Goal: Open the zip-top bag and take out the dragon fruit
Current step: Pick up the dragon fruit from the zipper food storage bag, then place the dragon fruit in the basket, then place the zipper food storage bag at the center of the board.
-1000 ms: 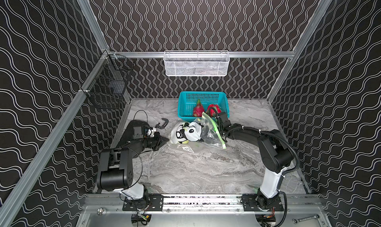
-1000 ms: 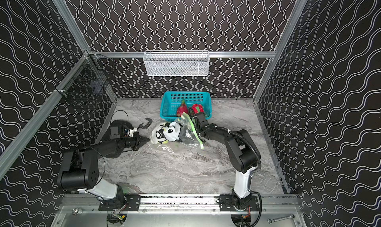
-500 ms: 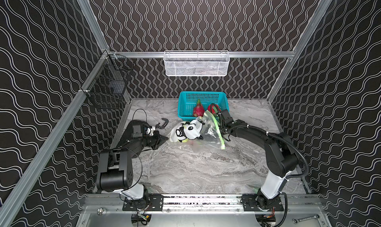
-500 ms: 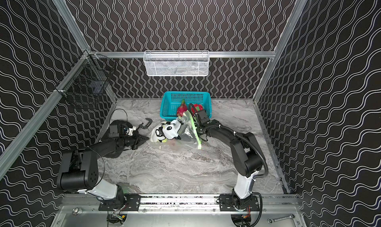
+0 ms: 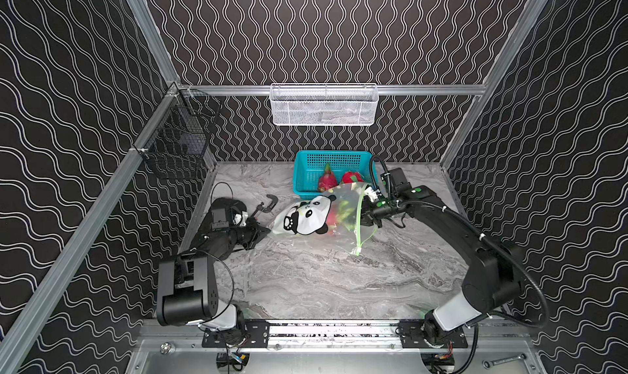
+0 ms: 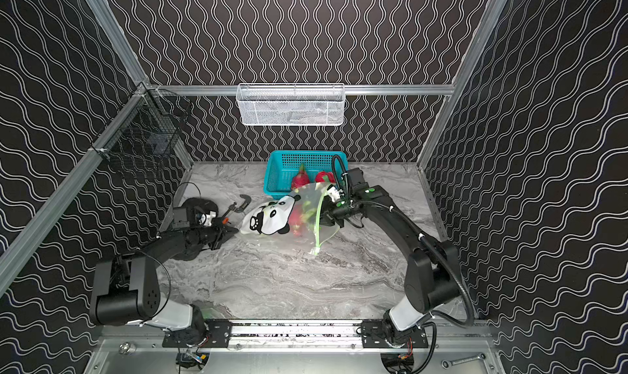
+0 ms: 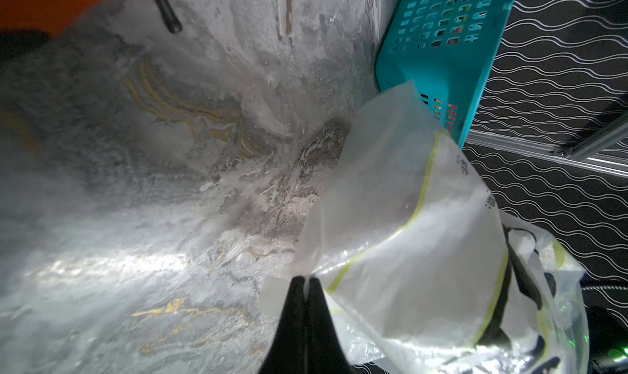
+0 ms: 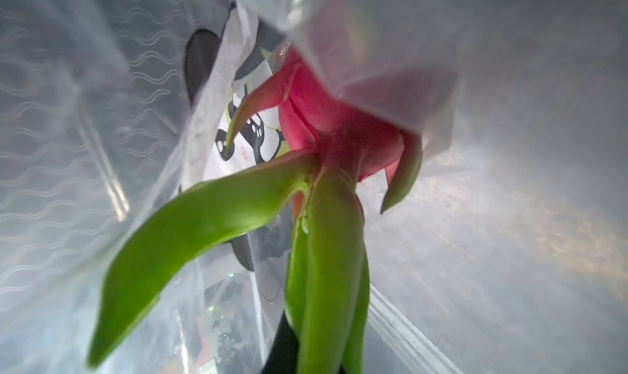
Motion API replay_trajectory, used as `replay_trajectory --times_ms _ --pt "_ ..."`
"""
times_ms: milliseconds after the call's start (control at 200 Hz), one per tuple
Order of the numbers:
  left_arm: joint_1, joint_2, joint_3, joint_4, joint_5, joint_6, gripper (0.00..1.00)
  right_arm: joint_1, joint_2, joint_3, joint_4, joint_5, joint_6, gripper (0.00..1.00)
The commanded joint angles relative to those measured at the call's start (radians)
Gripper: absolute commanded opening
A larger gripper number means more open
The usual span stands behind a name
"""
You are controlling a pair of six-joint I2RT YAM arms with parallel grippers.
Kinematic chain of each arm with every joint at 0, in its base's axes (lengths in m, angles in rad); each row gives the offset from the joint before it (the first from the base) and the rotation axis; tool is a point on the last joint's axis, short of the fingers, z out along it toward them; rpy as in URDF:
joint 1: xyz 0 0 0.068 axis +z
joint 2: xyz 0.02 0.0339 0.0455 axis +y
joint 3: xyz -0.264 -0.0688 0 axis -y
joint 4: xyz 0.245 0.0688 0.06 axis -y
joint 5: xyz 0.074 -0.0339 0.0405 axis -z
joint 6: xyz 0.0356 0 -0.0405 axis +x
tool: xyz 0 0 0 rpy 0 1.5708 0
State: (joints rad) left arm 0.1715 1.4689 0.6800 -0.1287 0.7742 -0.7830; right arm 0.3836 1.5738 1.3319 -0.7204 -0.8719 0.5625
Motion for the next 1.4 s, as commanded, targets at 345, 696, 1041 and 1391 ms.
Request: replay_trajectory --times_ms 345,696,1041,1391 --pt "0.034 -0.030 -0.004 -0.084 -0.096 0.056 0.00 -0.126 -0.177 0.058 -0.297 0.054 -0.126 0.00" --pt "0.055 -0.053 -0.008 -0.138 -0.145 0.080 0.00 -0.285 -0.256 0.198 -0.498 0.131 -0.206 0.00" --pt "0.054 -0.090 -0.034 -0.199 -0.181 0.144 0.00 -0.338 -0.167 0.415 -0.470 0.294 -0.143 0.00" --pt "-0.053 -0.183 -0.101 -0.160 -0.133 0.104 0.00 -0.301 0.251 0.886 -0.390 0.144 -0.100 0.00"
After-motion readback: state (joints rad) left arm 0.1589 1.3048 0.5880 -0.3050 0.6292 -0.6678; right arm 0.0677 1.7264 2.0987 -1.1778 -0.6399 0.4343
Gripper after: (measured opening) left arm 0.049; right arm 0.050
